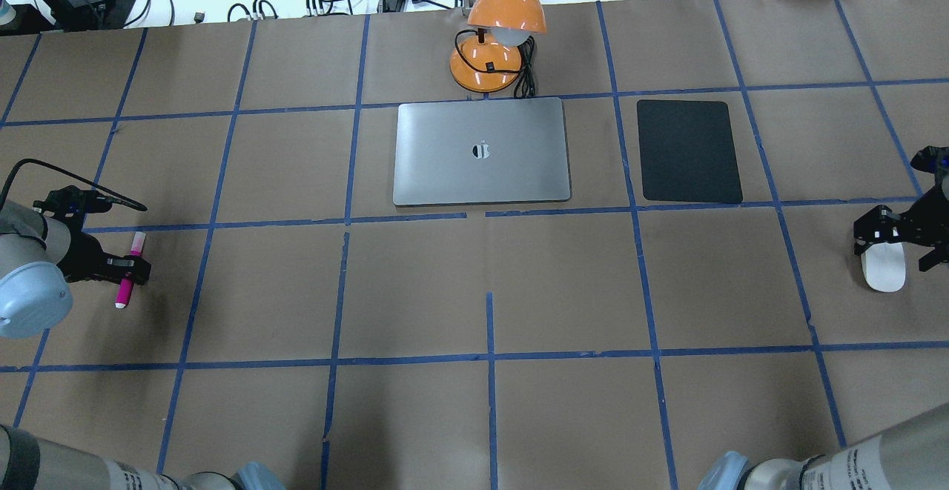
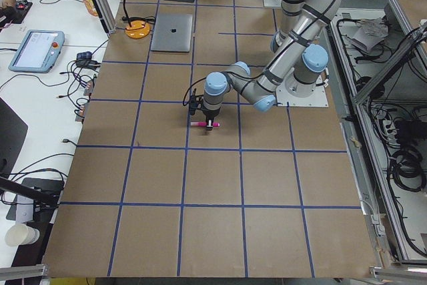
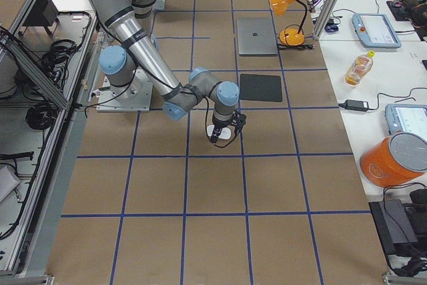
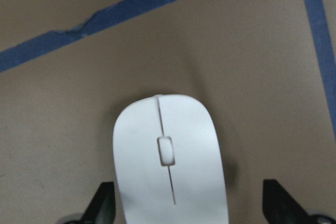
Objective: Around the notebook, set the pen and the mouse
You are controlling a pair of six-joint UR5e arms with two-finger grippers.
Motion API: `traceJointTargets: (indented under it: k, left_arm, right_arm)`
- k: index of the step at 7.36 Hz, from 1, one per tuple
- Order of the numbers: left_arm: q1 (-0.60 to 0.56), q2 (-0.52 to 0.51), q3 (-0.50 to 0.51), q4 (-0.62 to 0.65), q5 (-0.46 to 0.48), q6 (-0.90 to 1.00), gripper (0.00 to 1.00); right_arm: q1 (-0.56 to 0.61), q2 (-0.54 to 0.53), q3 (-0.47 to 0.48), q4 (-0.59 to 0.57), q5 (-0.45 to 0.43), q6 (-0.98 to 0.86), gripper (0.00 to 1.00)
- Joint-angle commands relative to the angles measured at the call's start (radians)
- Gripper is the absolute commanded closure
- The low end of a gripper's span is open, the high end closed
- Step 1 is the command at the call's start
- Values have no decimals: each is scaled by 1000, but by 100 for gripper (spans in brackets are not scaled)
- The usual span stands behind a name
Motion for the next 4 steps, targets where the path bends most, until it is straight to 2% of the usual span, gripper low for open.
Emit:
traceJointTargets:
  k: [1,3,4]
  left_arm:
    - [-2,17,-1,2,-8,-5,100]
    - [-11,28,-1,2,-8,-15,100]
    - [-52,59,-1,-12,-5,-66,100]
  right_arm:
    - [0,2,-3,1,3,7,2]
    - [0,14,-6,1,7,8,5]
    - [0,16,-5,1,9,10,10]
